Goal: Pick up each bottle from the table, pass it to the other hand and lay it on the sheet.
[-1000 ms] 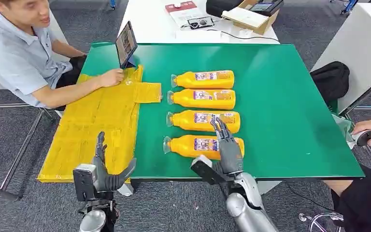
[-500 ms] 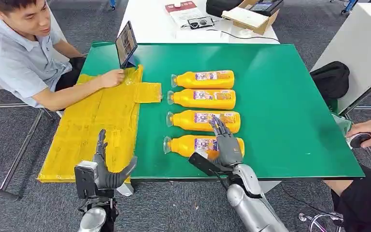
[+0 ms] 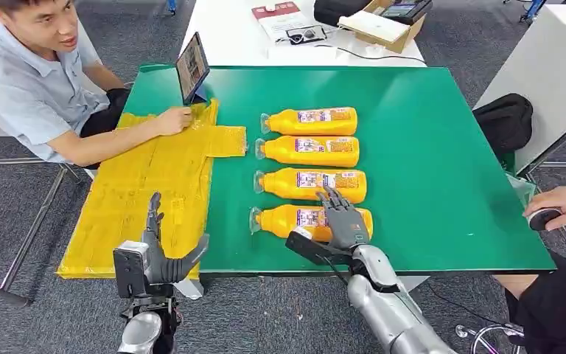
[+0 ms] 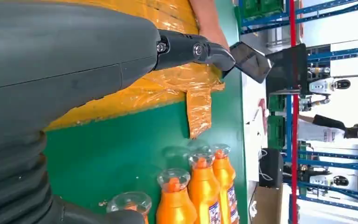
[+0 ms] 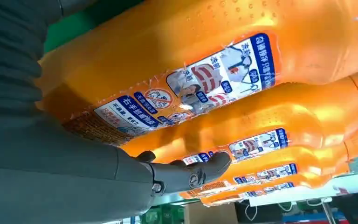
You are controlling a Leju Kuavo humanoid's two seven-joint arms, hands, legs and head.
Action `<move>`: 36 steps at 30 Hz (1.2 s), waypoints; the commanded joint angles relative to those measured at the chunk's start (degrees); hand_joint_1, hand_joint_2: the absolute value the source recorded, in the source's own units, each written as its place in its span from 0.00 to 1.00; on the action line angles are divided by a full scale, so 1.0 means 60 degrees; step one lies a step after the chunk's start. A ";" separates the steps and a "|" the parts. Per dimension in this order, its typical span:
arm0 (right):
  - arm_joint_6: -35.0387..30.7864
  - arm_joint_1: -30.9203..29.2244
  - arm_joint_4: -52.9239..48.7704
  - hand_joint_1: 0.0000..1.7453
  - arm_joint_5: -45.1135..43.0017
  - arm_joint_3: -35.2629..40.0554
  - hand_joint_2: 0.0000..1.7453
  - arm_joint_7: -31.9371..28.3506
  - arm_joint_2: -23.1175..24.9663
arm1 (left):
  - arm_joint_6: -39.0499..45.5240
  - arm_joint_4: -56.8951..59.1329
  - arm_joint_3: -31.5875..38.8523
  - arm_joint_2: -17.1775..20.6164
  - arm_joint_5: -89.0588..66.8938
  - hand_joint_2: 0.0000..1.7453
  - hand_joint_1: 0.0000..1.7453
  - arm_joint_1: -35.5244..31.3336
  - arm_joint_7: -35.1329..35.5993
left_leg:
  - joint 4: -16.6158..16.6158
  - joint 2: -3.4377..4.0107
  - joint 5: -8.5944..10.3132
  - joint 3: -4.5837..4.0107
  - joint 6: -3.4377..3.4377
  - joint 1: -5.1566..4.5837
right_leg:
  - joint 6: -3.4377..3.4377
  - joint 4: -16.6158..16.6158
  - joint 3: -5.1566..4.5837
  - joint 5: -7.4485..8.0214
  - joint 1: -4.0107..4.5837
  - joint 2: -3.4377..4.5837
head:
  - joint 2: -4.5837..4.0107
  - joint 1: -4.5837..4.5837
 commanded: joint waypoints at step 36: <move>0.1538 -0.0286 0.2303 1.00 -0.1889 0.0521 1.00 -0.1321 0.0250 | -0.0112 0.1061 -0.0141 0.0280 0.0365 1.00 0.00 -0.0691 -0.0071 | -0.0027 -0.0026 0.0007 0.0153 -0.0018 0.0023 | -0.0029 -0.0041 0.0147 0.0001 0.0024 -0.0020 | 0.0000 0.0000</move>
